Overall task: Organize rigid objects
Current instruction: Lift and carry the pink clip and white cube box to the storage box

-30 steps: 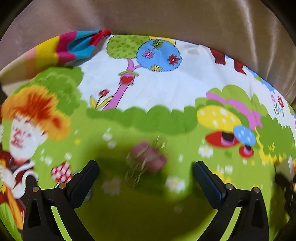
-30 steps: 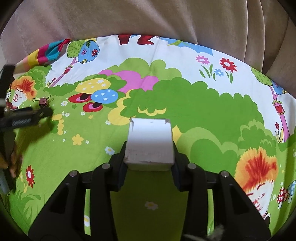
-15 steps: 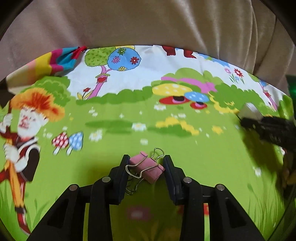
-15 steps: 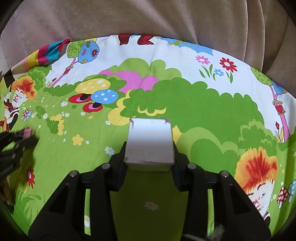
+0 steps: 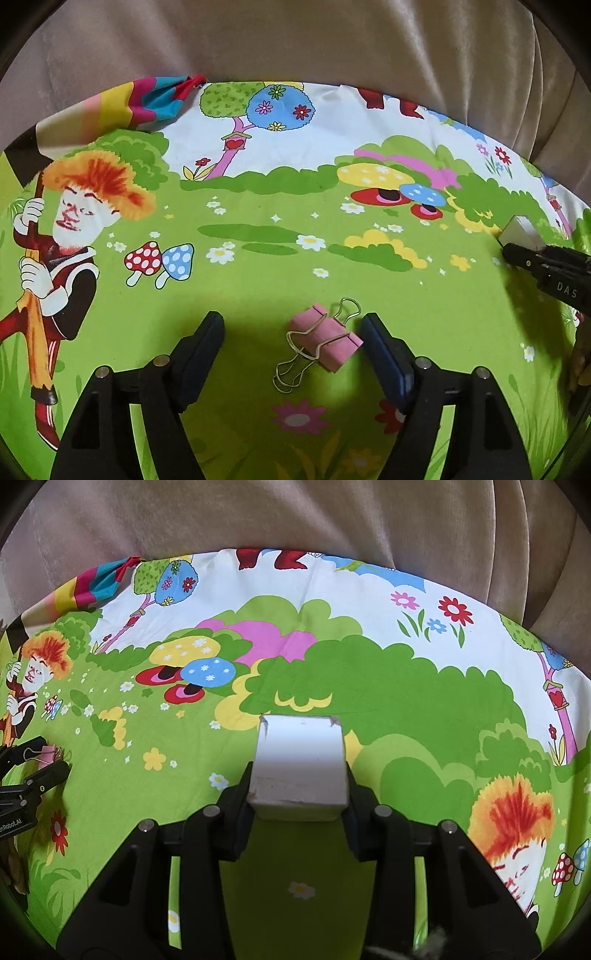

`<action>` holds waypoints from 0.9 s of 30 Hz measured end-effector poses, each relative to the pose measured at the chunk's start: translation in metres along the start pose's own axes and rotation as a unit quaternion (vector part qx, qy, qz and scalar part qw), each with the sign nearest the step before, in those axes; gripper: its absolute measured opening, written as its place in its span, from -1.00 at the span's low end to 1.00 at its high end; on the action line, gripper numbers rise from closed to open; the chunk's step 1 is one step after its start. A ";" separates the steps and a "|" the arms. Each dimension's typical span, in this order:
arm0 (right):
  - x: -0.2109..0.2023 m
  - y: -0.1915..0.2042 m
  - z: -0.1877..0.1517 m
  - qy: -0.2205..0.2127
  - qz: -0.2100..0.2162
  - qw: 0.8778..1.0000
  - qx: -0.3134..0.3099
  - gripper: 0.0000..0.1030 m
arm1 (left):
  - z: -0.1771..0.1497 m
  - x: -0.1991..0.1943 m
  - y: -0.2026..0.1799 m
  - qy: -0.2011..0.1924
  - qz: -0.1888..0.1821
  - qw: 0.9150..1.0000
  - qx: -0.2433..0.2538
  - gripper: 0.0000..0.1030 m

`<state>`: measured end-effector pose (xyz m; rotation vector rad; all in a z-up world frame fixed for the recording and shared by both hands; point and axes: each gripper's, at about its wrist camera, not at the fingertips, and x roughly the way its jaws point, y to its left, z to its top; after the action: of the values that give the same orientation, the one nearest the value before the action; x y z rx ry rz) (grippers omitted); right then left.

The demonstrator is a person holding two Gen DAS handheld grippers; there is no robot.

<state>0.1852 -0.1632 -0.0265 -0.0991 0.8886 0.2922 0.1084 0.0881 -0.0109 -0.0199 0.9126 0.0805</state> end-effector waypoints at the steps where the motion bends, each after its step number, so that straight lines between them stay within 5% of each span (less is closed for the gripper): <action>1: 0.000 0.000 0.000 0.000 0.001 1.000 0.000 -0.12 | 0.000 -0.001 0.000 -0.001 -0.004 1.000 0.001 0.36; 5: 0.000 -0.001 0.001 0.000 0.003 1.000 0.000 -0.12 | -0.001 -0.005 -0.004 -0.011 -0.012 1.000 0.011 -0.27; 16: -0.007 0.008 -0.004 0.008 -0.029 0.999 0.016 -0.14 | -0.020 -0.022 -0.011 -0.006 -0.008 1.000 -0.006 -0.28; 20: -0.039 0.033 -0.038 0.014 -0.012 1.000 0.025 -0.14 | -0.065 -0.061 -0.016 -0.011 -0.043 0.999 -0.029 -0.28; 27: -0.106 0.065 -0.119 0.006 -0.008 1.000 -0.029 -0.14 | -0.124 -0.108 -0.028 -0.011 -0.045 0.999 -0.003 -0.27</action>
<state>0.0136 -0.1475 -0.0166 -0.1629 0.8917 0.3028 -0.0533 0.0469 -0.0022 -0.0652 0.8886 -0.0008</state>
